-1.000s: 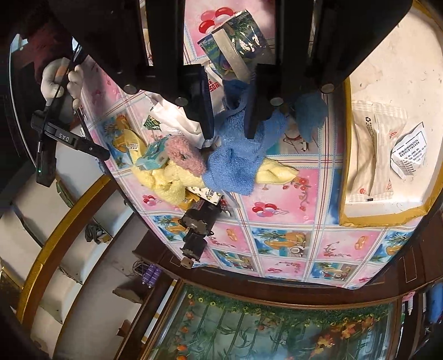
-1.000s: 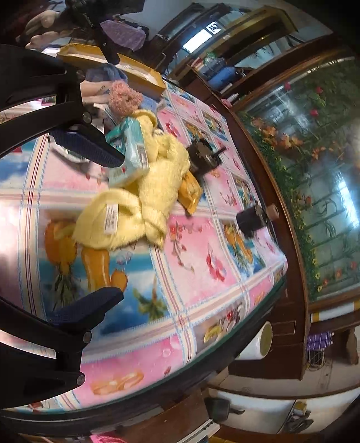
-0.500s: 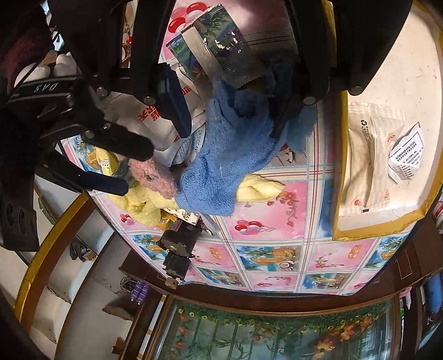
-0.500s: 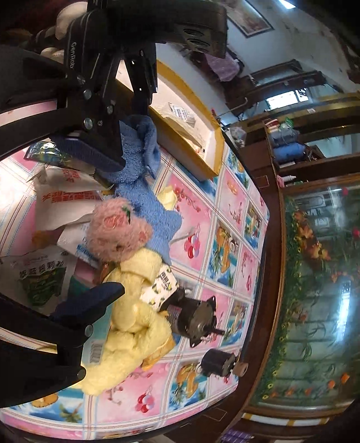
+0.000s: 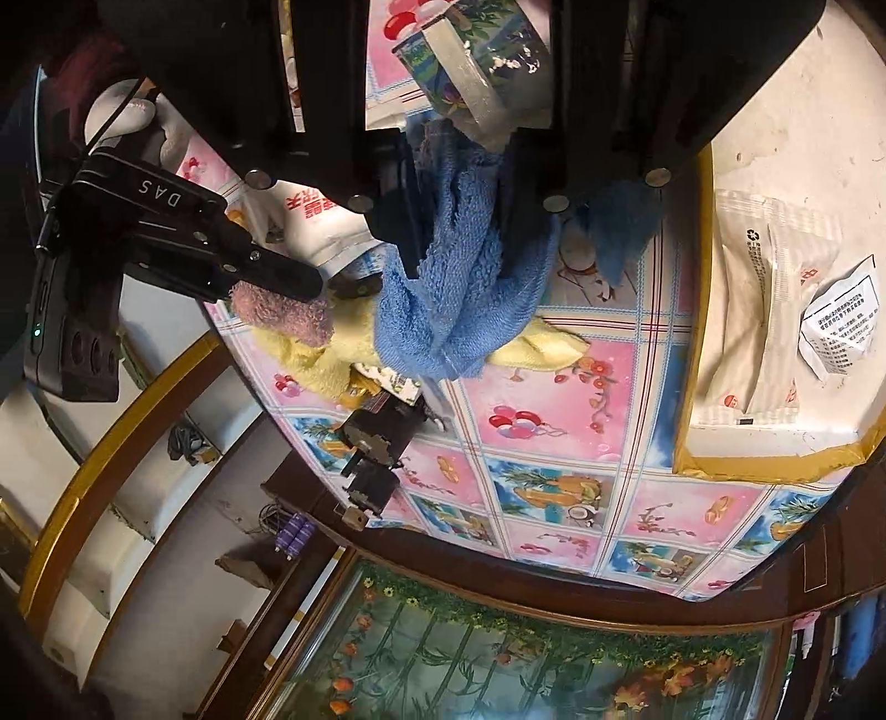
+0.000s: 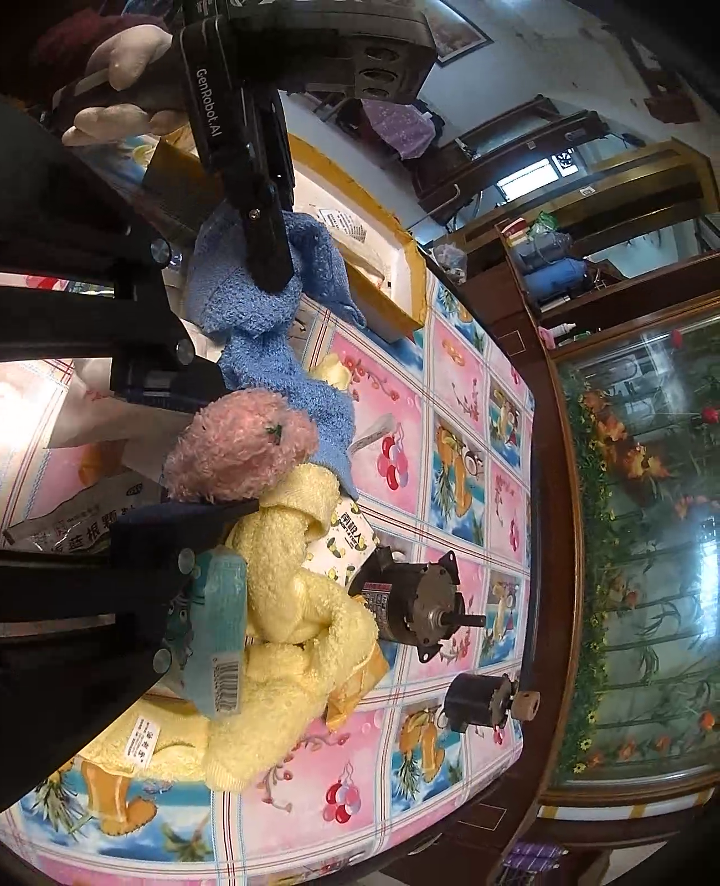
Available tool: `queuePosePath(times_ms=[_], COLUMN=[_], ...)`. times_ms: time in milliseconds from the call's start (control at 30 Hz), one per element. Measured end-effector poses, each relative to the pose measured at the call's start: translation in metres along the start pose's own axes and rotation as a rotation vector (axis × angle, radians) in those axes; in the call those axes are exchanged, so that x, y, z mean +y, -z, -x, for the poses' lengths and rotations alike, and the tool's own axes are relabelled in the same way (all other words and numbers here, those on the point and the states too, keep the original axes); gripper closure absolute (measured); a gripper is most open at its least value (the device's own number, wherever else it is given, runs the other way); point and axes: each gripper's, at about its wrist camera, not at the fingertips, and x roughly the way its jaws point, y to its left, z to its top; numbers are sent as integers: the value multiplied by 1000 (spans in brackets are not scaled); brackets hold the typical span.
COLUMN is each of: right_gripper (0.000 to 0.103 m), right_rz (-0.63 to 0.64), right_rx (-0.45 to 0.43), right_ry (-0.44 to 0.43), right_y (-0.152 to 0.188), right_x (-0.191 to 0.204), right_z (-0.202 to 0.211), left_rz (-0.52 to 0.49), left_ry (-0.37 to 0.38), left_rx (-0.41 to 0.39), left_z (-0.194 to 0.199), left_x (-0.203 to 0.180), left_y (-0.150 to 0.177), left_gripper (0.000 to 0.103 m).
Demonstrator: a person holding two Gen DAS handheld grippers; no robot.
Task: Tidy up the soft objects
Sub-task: 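Lift the blue towel and pink plush ball and swing both toward the box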
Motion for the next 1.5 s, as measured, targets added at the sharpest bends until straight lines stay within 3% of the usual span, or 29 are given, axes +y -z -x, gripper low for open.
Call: queuePosePath(times_ms=[333, 567, 667, 767, 900, 1067, 1200, 1267, 1433, 1500], right_gripper=[75, 72, 71, 72, 71, 70, 49, 48, 48, 48], right_rz=[-63, -79, -83, -97, -154, -230, -252, -252, -252, -241], right_rx=[-70, -117, -91, -32, 34, 45, 32, 31, 68, 65], right_ry=[-17, -27, -21, -9, 21, 47, 64, 64, 60, 57], right_y=[6, 8, 13, 32, 62, 79, 83, 84, 88, 93], right_x=[-5, 2, 2, -3, -21, -49, -61, -63, -62, -60], right_z=[49, 77, 74, 58, 40, 40, 44, 43, 33, 37], left_rz=[-2, 19, 14, 3, -68, -113, -118, -134, -192, -176], left_ry=[109, 151, 142, 140, 45, 30, 13, -16, -94, -80], left_rx=[-119, -204, -227, -201, -123, 17, 25, 16, 58, 77], left_z=[75, 119, 130, 128, 104, 63, 47, 41, 15, 7], left_x=[-23, -19, -15, -11, -17, -29, -39, -45, -60, -58], left_y=[2, 8, 12, 24, 49, 82, 88, 87, 86, 87], left_gripper=[82, 82, 82, 82, 81, 59, 41, 28, 28, 34])
